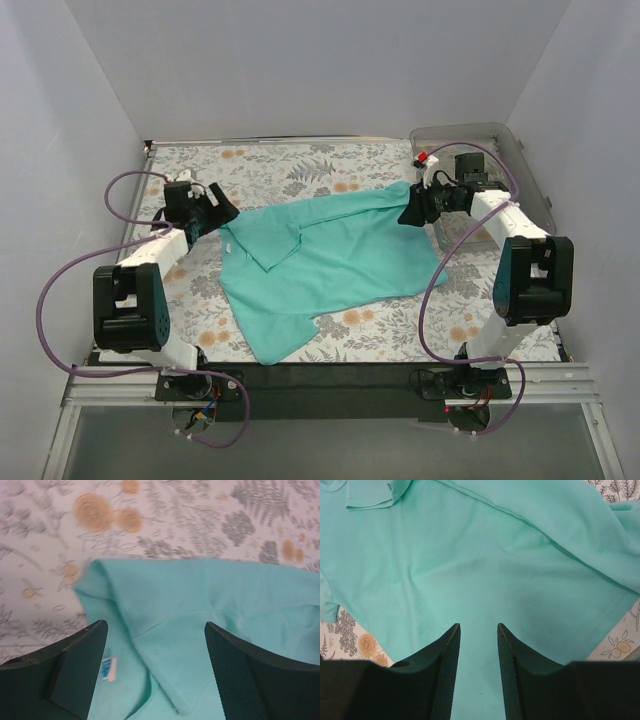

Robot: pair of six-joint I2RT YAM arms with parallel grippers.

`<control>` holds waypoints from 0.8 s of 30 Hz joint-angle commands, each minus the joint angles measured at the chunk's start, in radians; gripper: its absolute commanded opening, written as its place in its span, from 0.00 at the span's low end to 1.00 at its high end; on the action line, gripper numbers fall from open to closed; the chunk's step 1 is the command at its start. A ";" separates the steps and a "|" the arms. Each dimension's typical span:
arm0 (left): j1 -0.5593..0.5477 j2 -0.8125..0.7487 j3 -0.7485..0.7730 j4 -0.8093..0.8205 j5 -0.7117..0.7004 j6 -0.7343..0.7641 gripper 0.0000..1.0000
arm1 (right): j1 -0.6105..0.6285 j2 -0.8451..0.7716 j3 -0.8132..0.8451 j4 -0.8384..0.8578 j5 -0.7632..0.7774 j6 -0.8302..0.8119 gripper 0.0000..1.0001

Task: Fold and stack the t-shirts
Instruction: Fold the tshirt

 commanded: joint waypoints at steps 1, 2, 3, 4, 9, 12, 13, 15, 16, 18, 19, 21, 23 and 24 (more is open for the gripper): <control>0.066 0.046 0.000 -0.042 0.000 -0.110 0.72 | -0.007 -0.040 -0.009 0.022 -0.030 -0.007 0.37; 0.070 0.064 0.009 -0.044 0.003 -0.116 0.72 | -0.009 -0.040 -0.009 0.022 -0.031 -0.007 0.37; 0.077 0.092 0.015 -0.044 0.003 -0.118 0.71 | -0.010 -0.038 -0.010 0.022 -0.031 -0.007 0.37; 0.078 0.109 0.024 -0.047 0.002 -0.118 0.71 | -0.012 -0.038 -0.009 0.022 -0.033 -0.007 0.37; 0.080 0.216 0.106 -0.100 -0.007 -0.116 0.69 | -0.019 -0.037 -0.010 0.022 -0.037 -0.006 0.37; 0.080 0.282 0.136 -0.125 -0.027 -0.113 0.67 | -0.026 -0.037 -0.009 0.022 -0.040 -0.003 0.37; 0.080 0.293 0.139 -0.127 -0.027 -0.110 0.65 | -0.030 -0.037 -0.010 0.022 -0.042 -0.003 0.37; 0.078 0.324 0.152 -0.128 -0.024 -0.106 0.63 | -0.033 -0.037 -0.012 0.022 -0.043 -0.003 0.37; 0.080 0.333 0.156 -0.128 -0.023 -0.100 0.58 | -0.035 -0.034 -0.012 0.022 -0.045 -0.003 0.37; 0.081 0.358 0.172 -0.139 -0.012 -0.092 0.46 | -0.035 -0.031 -0.010 0.022 -0.046 -0.003 0.37; 0.078 0.365 0.176 -0.144 -0.007 -0.083 0.40 | -0.038 -0.031 -0.012 0.022 -0.045 -0.003 0.37; 0.080 0.370 0.179 -0.154 -0.012 -0.070 0.28 | -0.038 -0.031 -0.012 0.022 -0.045 -0.003 0.37; 0.080 0.362 0.176 -0.156 -0.023 -0.050 0.16 | -0.038 -0.031 -0.012 0.023 -0.045 -0.003 0.37; 0.080 0.347 0.173 -0.157 -0.041 -0.038 0.12 | -0.038 -0.031 -0.012 0.022 -0.045 -0.004 0.37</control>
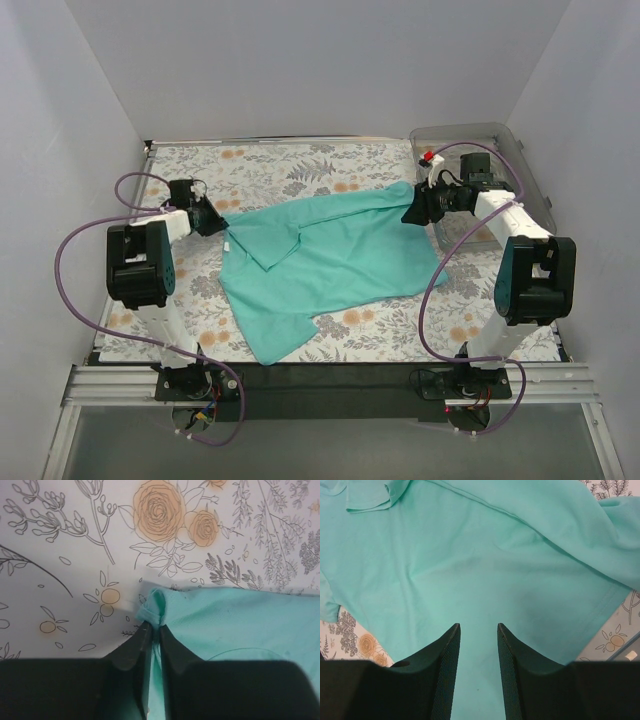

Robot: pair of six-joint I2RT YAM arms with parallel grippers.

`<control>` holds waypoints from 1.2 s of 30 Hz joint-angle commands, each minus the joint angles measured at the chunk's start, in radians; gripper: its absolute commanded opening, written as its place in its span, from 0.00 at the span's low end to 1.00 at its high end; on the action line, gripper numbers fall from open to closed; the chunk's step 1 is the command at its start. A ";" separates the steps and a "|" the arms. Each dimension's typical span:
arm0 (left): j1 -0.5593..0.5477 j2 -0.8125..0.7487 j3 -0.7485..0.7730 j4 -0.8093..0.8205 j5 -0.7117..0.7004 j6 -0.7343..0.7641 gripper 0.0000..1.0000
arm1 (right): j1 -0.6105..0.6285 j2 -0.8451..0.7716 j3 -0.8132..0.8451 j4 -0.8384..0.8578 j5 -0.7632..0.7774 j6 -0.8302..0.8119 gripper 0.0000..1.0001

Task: Fold and stack the t-shirts
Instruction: Fold the tshirt

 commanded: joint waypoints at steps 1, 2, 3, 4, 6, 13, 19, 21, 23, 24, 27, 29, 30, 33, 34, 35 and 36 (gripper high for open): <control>-0.004 -0.014 -0.006 -0.070 -0.046 0.059 0.07 | -0.004 -0.029 -0.012 0.021 -0.019 -0.004 0.37; -0.004 -0.023 -0.010 -0.070 -0.065 0.079 0.01 | -0.006 -0.029 -0.011 0.023 -0.016 -0.006 0.37; -0.002 -0.040 -0.010 -0.079 -0.080 0.092 0.00 | -0.006 -0.030 -0.012 0.021 -0.011 -0.009 0.37; -0.002 -0.047 -0.009 -0.085 -0.112 0.102 0.00 | -0.004 -0.029 -0.012 0.021 0.001 -0.012 0.37; 0.010 -0.060 -0.006 -0.113 -0.138 0.128 0.00 | -0.004 -0.033 -0.011 0.023 0.012 -0.016 0.37; 0.110 -0.121 -0.068 -0.145 -0.117 0.136 0.00 | -0.006 -0.014 0.030 0.027 0.042 -0.012 0.37; 0.125 -0.144 -0.092 -0.142 -0.077 0.133 0.00 | 0.032 0.132 0.301 0.023 0.123 0.046 0.37; 0.123 -0.146 -0.090 -0.145 -0.065 0.133 0.00 | 0.057 0.228 0.403 0.008 0.150 0.092 0.38; 0.123 -0.149 -0.095 -0.145 -0.056 0.133 0.00 | 0.091 0.304 0.559 -0.008 0.182 0.155 0.38; 0.123 -0.152 -0.098 -0.145 -0.054 0.133 0.00 | 0.100 0.385 0.613 -0.014 0.199 0.184 0.39; 0.123 -0.164 -0.113 -0.140 -0.042 0.136 0.00 | 0.121 0.538 0.835 -0.055 0.251 0.266 0.39; 0.123 -0.175 -0.119 -0.137 -0.034 0.139 0.00 | 0.125 0.594 0.947 -0.072 0.285 0.312 0.38; 0.123 -0.178 -0.121 -0.137 -0.034 0.141 0.00 | 0.125 0.629 0.969 -0.071 0.295 0.319 0.38; 0.123 -0.187 -0.124 -0.133 -0.024 0.141 0.00 | 0.129 0.670 0.988 -0.069 0.322 0.323 0.38; 0.123 -0.189 -0.124 -0.133 -0.022 0.141 0.00 | 0.132 0.675 0.985 -0.068 0.325 0.323 0.37; 0.123 -0.190 -0.122 -0.133 -0.019 0.141 0.00 | 0.132 0.681 0.977 -0.069 0.329 0.319 0.37; 0.123 -0.192 -0.124 -0.131 -0.019 0.141 0.00 | 0.134 0.689 0.962 -0.068 0.334 0.318 0.37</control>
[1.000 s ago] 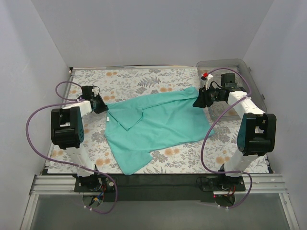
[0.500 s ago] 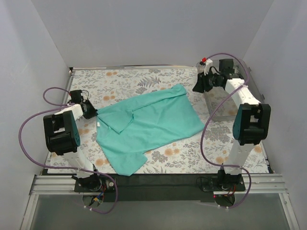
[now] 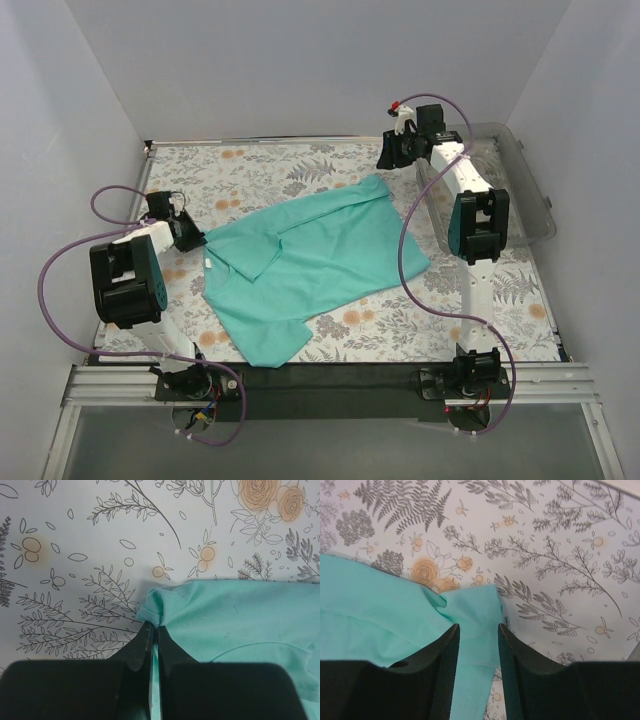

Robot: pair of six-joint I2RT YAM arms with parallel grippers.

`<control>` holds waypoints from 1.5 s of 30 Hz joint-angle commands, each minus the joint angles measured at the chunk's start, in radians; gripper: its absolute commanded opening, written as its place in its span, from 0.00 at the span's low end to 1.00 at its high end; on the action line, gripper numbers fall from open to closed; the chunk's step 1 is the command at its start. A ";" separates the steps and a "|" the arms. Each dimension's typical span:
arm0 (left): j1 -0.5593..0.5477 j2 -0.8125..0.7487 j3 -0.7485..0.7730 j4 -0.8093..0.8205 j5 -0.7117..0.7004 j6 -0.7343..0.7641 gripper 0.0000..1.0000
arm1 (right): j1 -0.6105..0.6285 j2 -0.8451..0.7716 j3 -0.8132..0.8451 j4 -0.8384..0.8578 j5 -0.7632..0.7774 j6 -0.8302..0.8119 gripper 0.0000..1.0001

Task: Fold and stack the t-shirts
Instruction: Fold the tshirt

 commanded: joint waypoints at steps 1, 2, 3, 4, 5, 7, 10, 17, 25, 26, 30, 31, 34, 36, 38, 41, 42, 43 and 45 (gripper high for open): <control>-0.003 -0.053 -0.009 -0.020 0.021 0.017 0.00 | -0.002 0.006 0.016 -0.021 0.050 0.028 0.37; -0.001 -0.053 -0.009 -0.021 0.021 0.017 0.00 | -0.002 0.008 0.008 -0.021 0.055 0.022 0.37; -0.003 -0.053 -0.009 -0.020 0.021 0.017 0.00 | -0.002 0.006 0.001 -0.019 0.061 0.019 0.37; -0.001 -0.054 -0.010 -0.020 0.021 0.018 0.00 | -0.004 0.006 -0.019 -0.021 0.063 0.016 0.37; -0.003 -0.053 -0.012 -0.020 0.021 0.018 0.00 | -0.002 0.005 -0.029 -0.018 0.061 0.008 0.37; -0.003 -0.051 -0.013 -0.020 0.021 0.018 0.00 | -0.004 -0.001 -0.048 -0.018 0.063 0.002 0.37; -0.003 -0.051 -0.016 -0.018 0.022 0.020 0.00 | -0.004 0.000 -0.073 -0.015 0.061 -0.006 0.37; -0.001 -0.048 -0.016 -0.020 0.021 0.020 0.00 | -0.002 0.022 -0.079 -0.016 0.075 -0.016 0.38; -0.001 -0.048 -0.018 -0.020 0.024 0.022 0.00 | -0.004 0.042 -0.099 -0.016 0.089 -0.021 0.39; -0.003 -0.048 -0.019 -0.020 0.025 0.022 0.00 | -0.002 0.042 -0.099 -0.018 0.090 -0.023 0.40; -0.003 -0.048 -0.018 -0.020 0.027 0.022 0.00 | -0.002 0.045 -0.101 -0.019 0.101 -0.027 0.39; -0.003 -0.048 -0.018 -0.018 0.028 0.020 0.00 | -0.002 0.046 -0.102 -0.019 0.103 -0.026 0.39; -0.003 -0.048 -0.019 -0.018 0.028 0.022 0.00 | -0.002 0.052 -0.111 -0.022 0.100 -0.026 0.39; -0.003 -0.048 -0.021 -0.018 0.031 0.022 0.00 | -0.002 0.058 -0.118 -0.022 0.098 -0.027 0.38; -0.003 -0.050 -0.019 -0.018 0.031 0.020 0.00 | -0.004 0.060 -0.121 -0.025 0.100 -0.027 0.37; -0.003 -0.050 -0.019 -0.018 0.030 0.022 0.00 | -0.002 0.058 -0.122 -0.025 0.107 -0.027 0.36; -0.003 -0.050 -0.021 -0.018 0.030 0.022 0.00 | -0.002 0.057 -0.124 -0.024 0.110 -0.027 0.35; -0.003 -0.051 -0.019 -0.017 0.030 0.022 0.00 | -0.004 0.057 -0.125 -0.024 0.116 -0.029 0.34; -0.003 -0.051 -0.021 -0.017 0.031 0.022 0.00 | -0.004 0.054 -0.127 -0.025 0.118 -0.032 0.32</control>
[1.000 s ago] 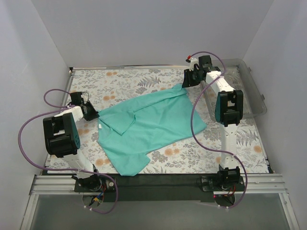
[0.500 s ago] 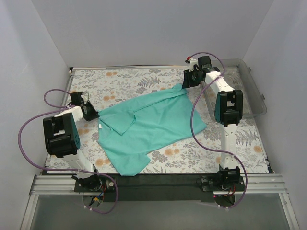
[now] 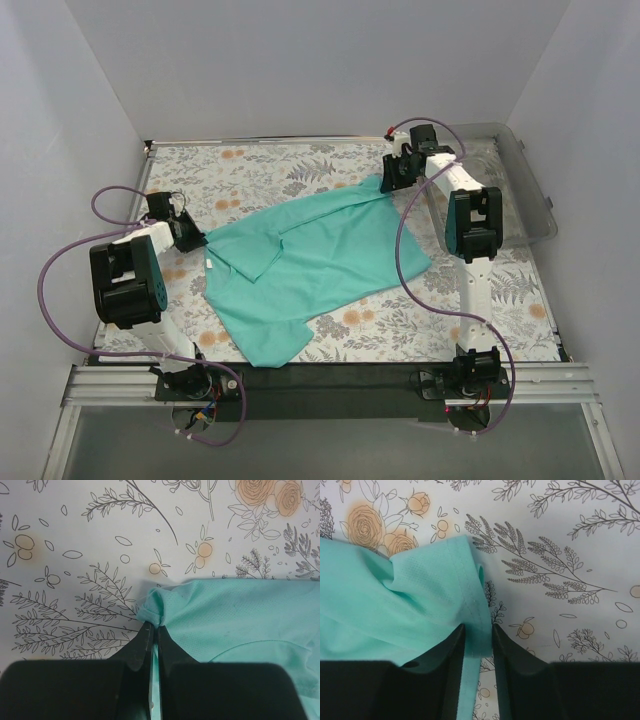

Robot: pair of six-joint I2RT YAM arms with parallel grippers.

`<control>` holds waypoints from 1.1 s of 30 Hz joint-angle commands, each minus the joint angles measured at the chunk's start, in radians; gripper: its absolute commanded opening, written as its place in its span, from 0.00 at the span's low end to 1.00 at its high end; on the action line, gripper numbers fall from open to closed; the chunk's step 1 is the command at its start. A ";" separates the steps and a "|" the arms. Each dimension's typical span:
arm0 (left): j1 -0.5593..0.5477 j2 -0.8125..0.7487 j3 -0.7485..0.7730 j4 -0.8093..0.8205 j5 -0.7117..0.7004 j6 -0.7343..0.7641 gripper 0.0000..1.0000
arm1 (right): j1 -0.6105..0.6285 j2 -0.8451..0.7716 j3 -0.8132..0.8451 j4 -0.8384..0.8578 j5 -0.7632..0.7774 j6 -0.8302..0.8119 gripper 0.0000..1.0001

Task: Fold and stack the t-shirts
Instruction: Fold the tshirt

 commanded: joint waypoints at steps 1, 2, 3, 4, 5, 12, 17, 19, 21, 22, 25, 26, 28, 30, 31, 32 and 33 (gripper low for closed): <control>-0.003 -0.049 -0.014 -0.019 0.012 0.015 0.00 | -0.004 -0.003 -0.009 0.008 0.015 -0.009 0.28; -0.001 -0.050 -0.014 -0.019 0.012 0.015 0.00 | -0.004 -0.011 -0.009 0.009 0.014 -0.011 0.24; -0.003 -0.050 -0.014 -0.019 0.010 0.017 0.00 | -0.004 -0.014 -0.012 0.009 0.010 -0.012 0.21; -0.001 -0.052 -0.013 -0.019 0.009 0.015 0.00 | -0.004 -0.021 -0.015 0.009 0.006 -0.017 0.15; -0.003 -0.052 -0.013 -0.020 0.009 0.015 0.00 | -0.004 -0.035 -0.020 0.009 0.004 -0.019 0.14; -0.003 -0.058 -0.011 -0.017 0.001 0.015 0.00 | -0.006 -0.161 -0.104 0.028 -0.014 -0.028 0.01; -0.003 -0.064 -0.013 -0.016 0.003 0.015 0.00 | -0.006 -0.254 -0.202 0.048 -0.043 -0.025 0.01; -0.003 -0.061 -0.013 -0.015 0.006 0.015 0.00 | -0.004 -0.271 -0.224 0.052 -0.049 -0.023 0.01; -0.003 -0.059 -0.011 -0.014 0.006 0.015 0.00 | -0.001 -0.291 -0.259 0.054 -0.057 -0.022 0.02; -0.003 -0.061 -0.011 -0.014 0.007 0.014 0.00 | -0.003 -0.298 -0.271 0.054 -0.059 -0.022 0.02; -0.003 -0.062 -0.014 -0.014 0.009 0.015 0.00 | 0.000 -0.308 -0.311 0.058 -0.046 -0.026 0.04; -0.003 -0.064 -0.013 -0.014 0.010 0.015 0.00 | 0.002 -0.305 -0.319 0.058 -0.043 -0.028 0.05; -0.003 -0.064 -0.013 -0.014 0.014 0.014 0.00 | 0.003 -0.293 -0.319 0.055 -0.030 -0.032 0.11; -0.001 -0.068 -0.014 -0.012 0.017 0.014 0.00 | 0.006 -0.276 -0.316 0.057 -0.019 -0.037 0.17; -0.003 -0.068 -0.016 -0.012 0.015 0.014 0.00 | 0.008 -0.273 -0.305 0.057 -0.004 -0.049 0.24; -0.001 -0.068 -0.016 -0.011 0.015 0.014 0.00 | 0.008 -0.261 -0.299 0.055 0.006 -0.052 0.27; -0.003 -0.070 -0.017 -0.009 0.017 0.014 0.00 | 0.008 -0.258 -0.281 0.057 0.021 -0.063 0.31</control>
